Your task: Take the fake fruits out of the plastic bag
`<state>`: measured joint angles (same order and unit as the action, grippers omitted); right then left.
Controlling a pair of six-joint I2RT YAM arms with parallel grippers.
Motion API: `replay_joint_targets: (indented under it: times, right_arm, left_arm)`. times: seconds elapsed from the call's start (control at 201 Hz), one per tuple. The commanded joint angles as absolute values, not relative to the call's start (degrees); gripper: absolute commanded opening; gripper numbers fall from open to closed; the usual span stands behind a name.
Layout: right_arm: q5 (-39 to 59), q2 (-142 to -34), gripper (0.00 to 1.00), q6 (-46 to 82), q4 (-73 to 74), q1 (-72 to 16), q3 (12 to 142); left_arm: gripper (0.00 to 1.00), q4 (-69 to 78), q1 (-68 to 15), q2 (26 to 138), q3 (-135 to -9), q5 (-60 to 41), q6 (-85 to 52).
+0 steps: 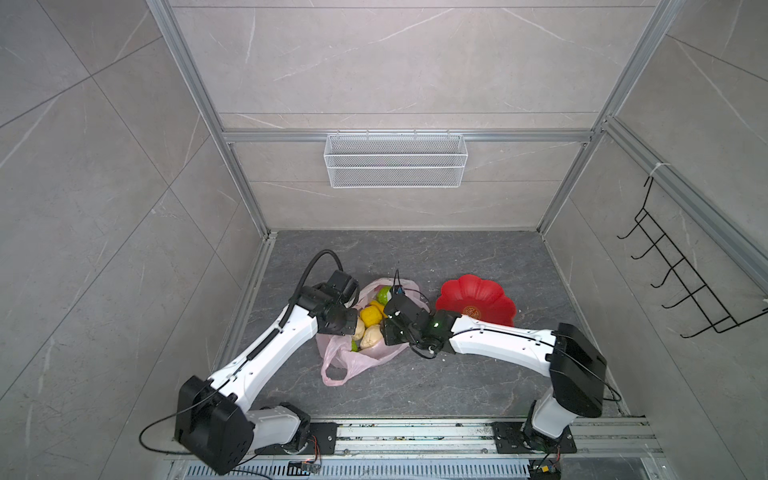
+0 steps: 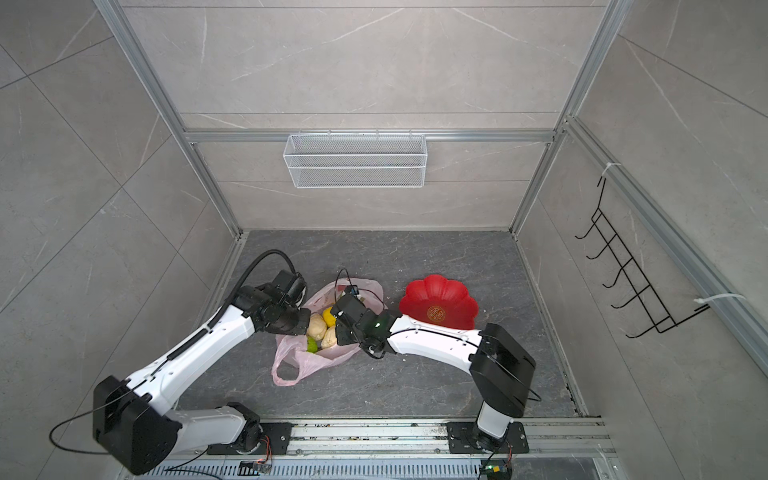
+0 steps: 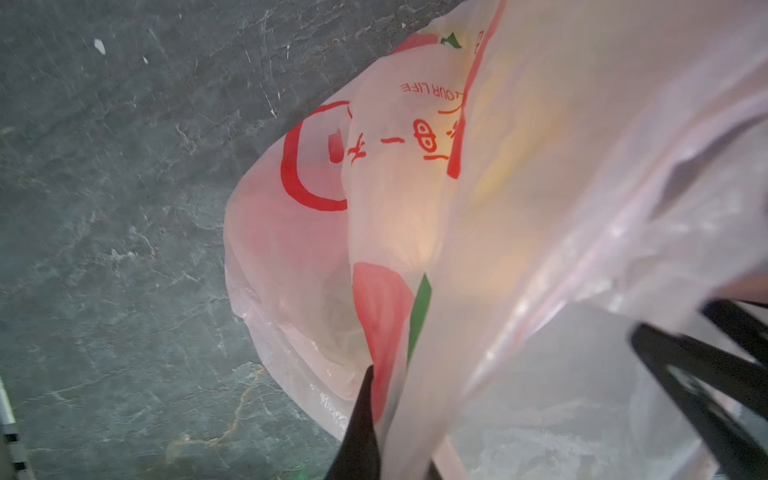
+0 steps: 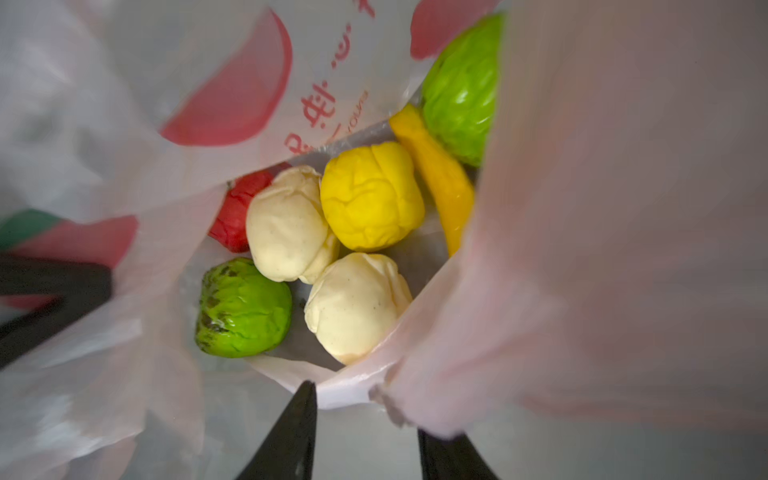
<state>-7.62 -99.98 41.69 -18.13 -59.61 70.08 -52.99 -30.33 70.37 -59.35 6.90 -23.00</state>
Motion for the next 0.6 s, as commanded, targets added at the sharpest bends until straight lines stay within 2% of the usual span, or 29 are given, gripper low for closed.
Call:
replay_joint_targets:
  times: [0.0,0.289,0.592]
  right_arm:
    - [-6.3,-102.9,0.39,43.8,-17.3,-60.8,72.2]
    - [-9.2,-105.9,0.43,43.4,-18.7,-61.4,74.7]
    - [-4.8,-105.7,0.36,44.4,-24.7,-65.0,73.0]
  left_arm:
    - [0.05,-46.6,-31.1,65.9,-54.3,3.0,-29.6]
    - [0.05,-41.9,-39.4,59.1,-46.0,8.2,-35.1]
    - [0.05,-39.5,-41.7,58.8,-42.1,12.0,-38.7]
